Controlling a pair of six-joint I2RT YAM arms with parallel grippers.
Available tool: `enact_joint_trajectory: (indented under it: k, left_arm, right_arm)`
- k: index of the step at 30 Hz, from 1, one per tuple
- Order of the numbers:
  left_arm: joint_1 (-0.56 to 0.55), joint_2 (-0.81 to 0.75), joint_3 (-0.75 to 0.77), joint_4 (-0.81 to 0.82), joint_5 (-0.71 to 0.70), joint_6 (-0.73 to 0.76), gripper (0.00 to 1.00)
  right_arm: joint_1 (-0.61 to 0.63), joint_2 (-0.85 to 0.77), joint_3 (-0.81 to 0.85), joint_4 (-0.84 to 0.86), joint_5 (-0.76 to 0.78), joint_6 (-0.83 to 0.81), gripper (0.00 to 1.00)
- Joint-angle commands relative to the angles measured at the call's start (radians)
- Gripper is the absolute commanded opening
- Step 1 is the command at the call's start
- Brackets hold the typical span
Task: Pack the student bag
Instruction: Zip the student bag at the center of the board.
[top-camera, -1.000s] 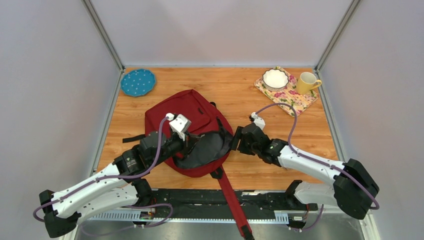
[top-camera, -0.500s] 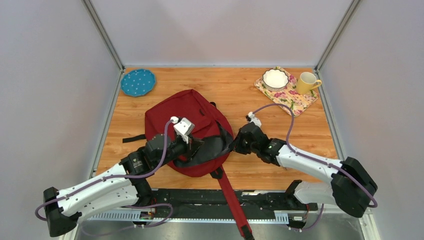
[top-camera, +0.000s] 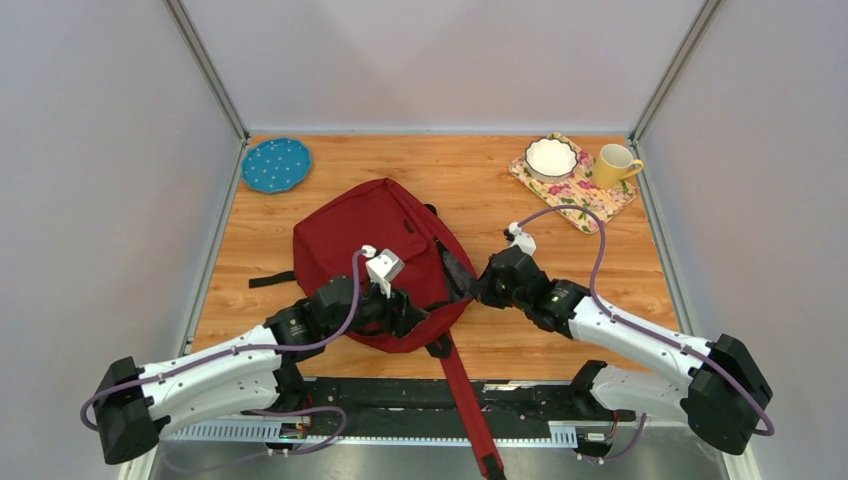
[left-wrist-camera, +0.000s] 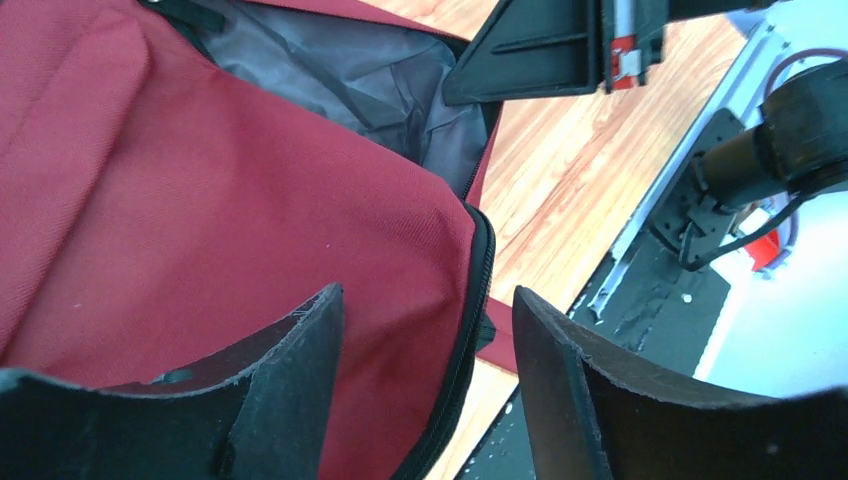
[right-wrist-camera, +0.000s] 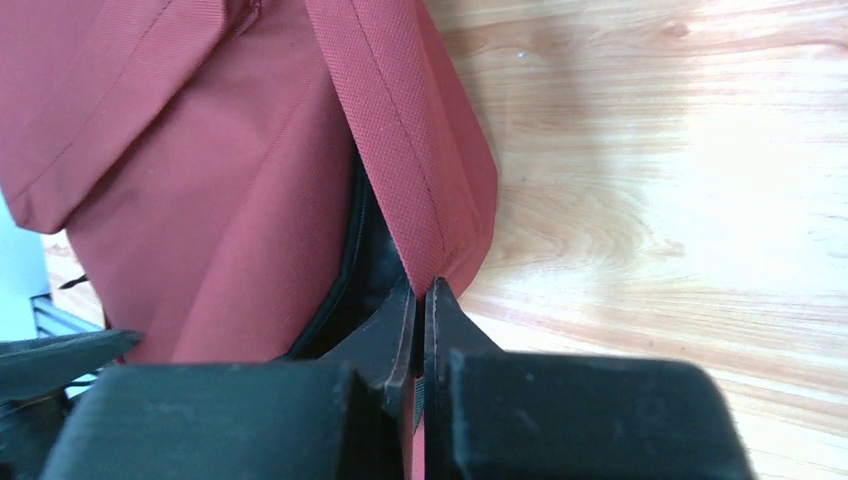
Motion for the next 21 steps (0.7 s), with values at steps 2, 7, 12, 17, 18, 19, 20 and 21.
enact_joint_trajectory:
  k: [2, 7, 12, 17, 18, 19, 20, 21]
  left_arm:
    - [-0.004, -0.165, 0.057, -0.094, -0.119, 0.019, 0.71]
    - [-0.003, -0.317, 0.075, -0.37, -0.439, -0.042, 0.72]
    - [-0.003, -0.395, 0.017, -0.527, -0.592, -0.178, 0.72]
    - [-0.003, -0.405, -0.073, -0.549, -0.613, -0.306, 0.75]
    - [-0.003, -0.405, -0.081, -0.552, -0.616, -0.319, 0.76]
    - [-0.003, -0.412, -0.087, -0.552, -0.622, -0.341, 0.76]
    - [-0.003, -0.418, -0.099, -0.552, -0.624, -0.346, 0.76]
    - [-0.003, -0.435, -0.106, -0.555, -0.629, -0.35, 0.76]
  right_arm:
    - [-0.025, 0.002, 0.049, -0.045, 0.105, -0.089, 0.0]
    - [-0.079, 0.019, 0.085, -0.076, 0.124, -0.153, 0.0]
    - [-0.125, 0.003, 0.105, -0.087, 0.099, -0.216, 0.0]
    - [-0.125, 0.01, 0.118, -0.135, -0.02, -0.247, 0.34]
    - [-0.127, -0.002, 0.134, -0.155, -0.028, -0.242, 0.41]
    - [-0.125, -0.017, 0.137, -0.175, -0.027, -0.227, 0.48]
    - [-0.125, -0.037, 0.145, -0.198, -0.02, -0.221, 0.58]
    - [-0.127, -0.066, 0.148, -0.202, -0.014, -0.21, 0.61]
